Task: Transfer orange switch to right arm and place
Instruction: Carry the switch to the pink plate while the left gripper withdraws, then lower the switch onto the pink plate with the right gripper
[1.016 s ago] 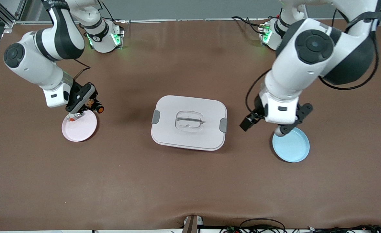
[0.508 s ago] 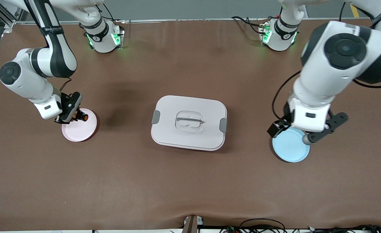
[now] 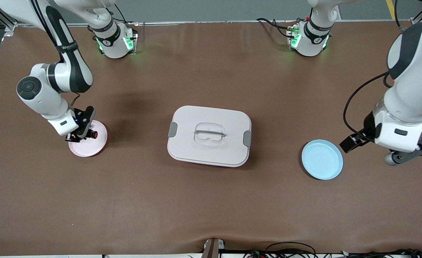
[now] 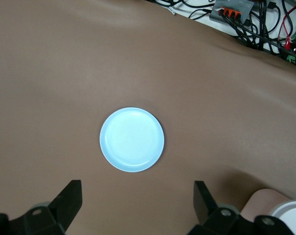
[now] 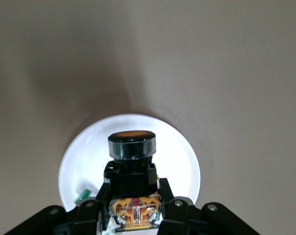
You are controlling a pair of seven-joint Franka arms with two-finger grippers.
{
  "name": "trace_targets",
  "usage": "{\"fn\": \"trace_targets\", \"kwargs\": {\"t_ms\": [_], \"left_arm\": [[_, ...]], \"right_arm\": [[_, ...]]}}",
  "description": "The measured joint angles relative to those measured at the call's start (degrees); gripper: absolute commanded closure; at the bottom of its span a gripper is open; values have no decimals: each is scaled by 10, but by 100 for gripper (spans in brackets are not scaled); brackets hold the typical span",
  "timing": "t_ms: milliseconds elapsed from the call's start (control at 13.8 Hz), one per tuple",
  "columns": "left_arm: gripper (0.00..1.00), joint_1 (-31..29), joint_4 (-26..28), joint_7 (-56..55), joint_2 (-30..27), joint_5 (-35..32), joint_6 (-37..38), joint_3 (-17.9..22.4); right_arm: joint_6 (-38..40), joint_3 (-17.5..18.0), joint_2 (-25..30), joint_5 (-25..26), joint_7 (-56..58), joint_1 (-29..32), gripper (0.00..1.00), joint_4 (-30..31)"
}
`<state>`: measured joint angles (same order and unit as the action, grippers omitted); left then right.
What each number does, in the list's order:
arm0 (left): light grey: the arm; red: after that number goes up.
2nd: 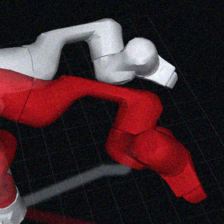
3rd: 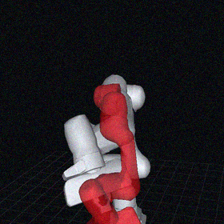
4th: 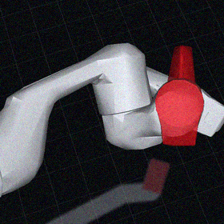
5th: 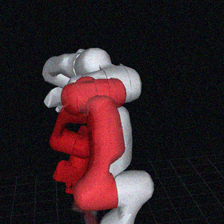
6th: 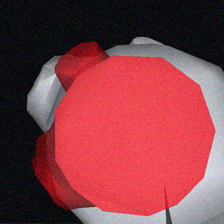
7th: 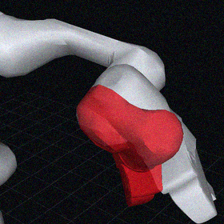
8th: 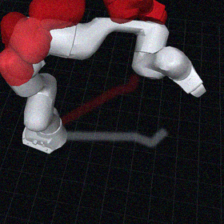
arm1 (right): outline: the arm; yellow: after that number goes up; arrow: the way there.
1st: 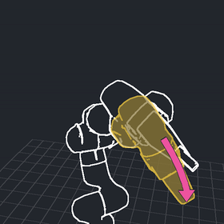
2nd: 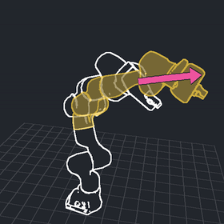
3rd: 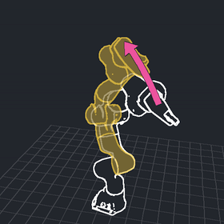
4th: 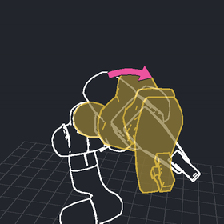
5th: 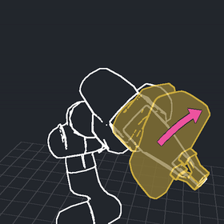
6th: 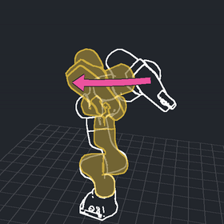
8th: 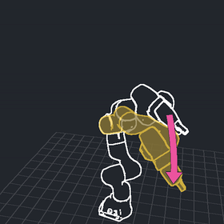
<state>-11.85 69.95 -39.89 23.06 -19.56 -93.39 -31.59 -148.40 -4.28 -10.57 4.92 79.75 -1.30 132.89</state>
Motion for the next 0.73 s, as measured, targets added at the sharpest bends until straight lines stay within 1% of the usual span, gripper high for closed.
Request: {"fn": "trace_targets", "kwargs": {"t_ms": [145, 218, 290, 580, 726], "left_arm": [[0, -1, 3, 40, -12, 8, 4, 8], [0, 1, 6, 62, -23, 18, 10, 21], [0, 6, 12, 85, -36, 34, 17, 41], [0, 53, 50, 180, -95, 100, 25, 153], [0, 67, 80, 218, -130, 119, 27, 188]], "right_arm": [[-30, 0, -27, 0, 34, 24, 100, 1], [-40, 0, -39, 0, 47, 32, 100, 1], [-48, 0, -50, 0, 57, 37, 100, 1], [-61, 0, -74, 0, 69, 41, 100, 1], [-62, 0, -80, 0, 76, 41, 100, 1]]}}
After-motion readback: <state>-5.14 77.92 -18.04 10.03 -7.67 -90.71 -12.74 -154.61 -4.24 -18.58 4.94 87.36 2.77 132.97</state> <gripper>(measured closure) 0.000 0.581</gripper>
